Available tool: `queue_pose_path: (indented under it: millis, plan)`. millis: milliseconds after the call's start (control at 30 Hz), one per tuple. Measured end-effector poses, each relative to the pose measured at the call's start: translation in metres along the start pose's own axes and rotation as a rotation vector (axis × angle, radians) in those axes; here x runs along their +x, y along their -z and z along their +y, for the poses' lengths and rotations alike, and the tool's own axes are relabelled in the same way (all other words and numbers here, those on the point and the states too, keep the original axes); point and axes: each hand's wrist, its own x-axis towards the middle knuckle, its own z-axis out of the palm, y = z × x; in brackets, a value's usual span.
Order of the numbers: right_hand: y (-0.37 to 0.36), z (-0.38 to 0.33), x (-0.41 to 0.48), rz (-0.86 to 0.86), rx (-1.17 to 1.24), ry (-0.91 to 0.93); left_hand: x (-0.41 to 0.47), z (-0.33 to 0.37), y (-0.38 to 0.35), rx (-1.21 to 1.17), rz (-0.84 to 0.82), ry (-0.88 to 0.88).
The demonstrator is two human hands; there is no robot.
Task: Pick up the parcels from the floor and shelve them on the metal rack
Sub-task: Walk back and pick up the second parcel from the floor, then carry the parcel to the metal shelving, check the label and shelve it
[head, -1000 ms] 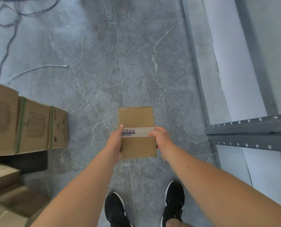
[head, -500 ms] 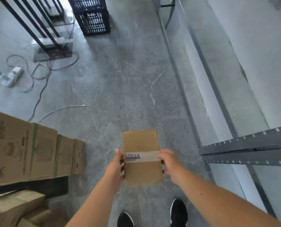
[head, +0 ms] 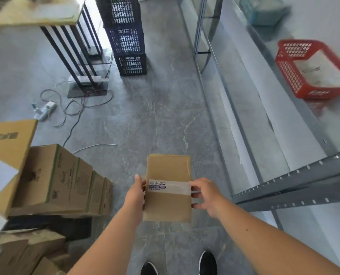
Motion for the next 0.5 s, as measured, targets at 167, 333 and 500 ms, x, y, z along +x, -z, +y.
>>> queue_pose_path:
  millis: [167,333,500]
  plan:
    - [-0.002,-0.047,-0.059,-0.039,-0.063,0.070,-0.045,0.041,0.010,-0.067,-0.022,-0.024]
    - [-0.005,-0.098,-0.117,-0.069,-0.059,0.191,-0.090,0.084,0.009,-0.145,-0.054,-0.093]
    - [-0.016,-0.143,-0.168,-0.119,-0.087,0.293,-0.136,0.129,0.006,-0.163,-0.068,-0.201]
